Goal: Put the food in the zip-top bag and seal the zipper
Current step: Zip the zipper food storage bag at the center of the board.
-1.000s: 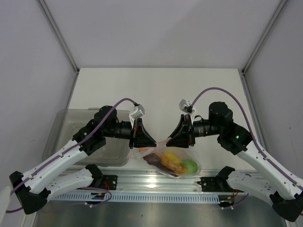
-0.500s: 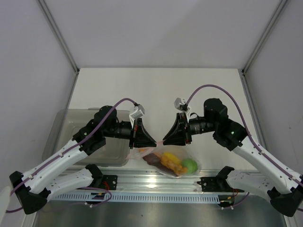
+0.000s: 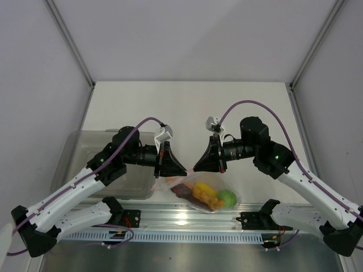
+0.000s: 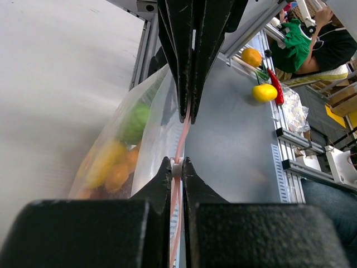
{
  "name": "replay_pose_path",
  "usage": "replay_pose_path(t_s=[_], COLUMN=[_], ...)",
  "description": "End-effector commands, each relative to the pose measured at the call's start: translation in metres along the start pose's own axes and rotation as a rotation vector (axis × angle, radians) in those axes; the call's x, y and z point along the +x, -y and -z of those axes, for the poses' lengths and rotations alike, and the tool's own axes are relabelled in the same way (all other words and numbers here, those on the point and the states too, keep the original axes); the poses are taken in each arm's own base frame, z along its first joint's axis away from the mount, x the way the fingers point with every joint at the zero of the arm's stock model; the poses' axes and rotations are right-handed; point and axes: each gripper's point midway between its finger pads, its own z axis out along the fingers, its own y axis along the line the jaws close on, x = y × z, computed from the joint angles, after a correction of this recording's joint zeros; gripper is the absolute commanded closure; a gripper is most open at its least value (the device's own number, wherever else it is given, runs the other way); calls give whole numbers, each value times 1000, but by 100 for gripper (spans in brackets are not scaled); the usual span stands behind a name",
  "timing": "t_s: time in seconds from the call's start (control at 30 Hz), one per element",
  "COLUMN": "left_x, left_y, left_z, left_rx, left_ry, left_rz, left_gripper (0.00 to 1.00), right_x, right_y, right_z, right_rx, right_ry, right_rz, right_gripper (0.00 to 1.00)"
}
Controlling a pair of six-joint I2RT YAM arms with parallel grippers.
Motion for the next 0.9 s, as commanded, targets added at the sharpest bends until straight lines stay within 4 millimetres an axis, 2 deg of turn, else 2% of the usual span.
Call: replay_pose_path(t_s=[0.0, 0.03, 0.07, 0.3, 0.6, 0.87], left_x=[-11, -10, -9, -6, 5, 14], left_y=[7, 6, 6, 0, -8, -11], left_z=[3, 3, 3, 8, 14, 19], left_rx=[16, 13, 12, -29, -77, -97], left_ry=[29, 27, 25, 24, 15, 14], left_rz=[-28, -26, -25, -16, 2, 9], left_gripper=[99, 99, 99, 100, 99, 99], right_x=[-18, -21, -25, -48, -73, -74], right_y=[16, 23, 40, 73, 98, 115], right_z=[2, 4, 9, 42, 88, 119], right_rx=[131, 187, 294, 555, 781, 956], right_ry=[35, 52, 83, 209, 361, 435], right_rz=[32, 25, 21, 14, -24, -73], right_gripper=[100, 100, 100, 100, 100, 100])
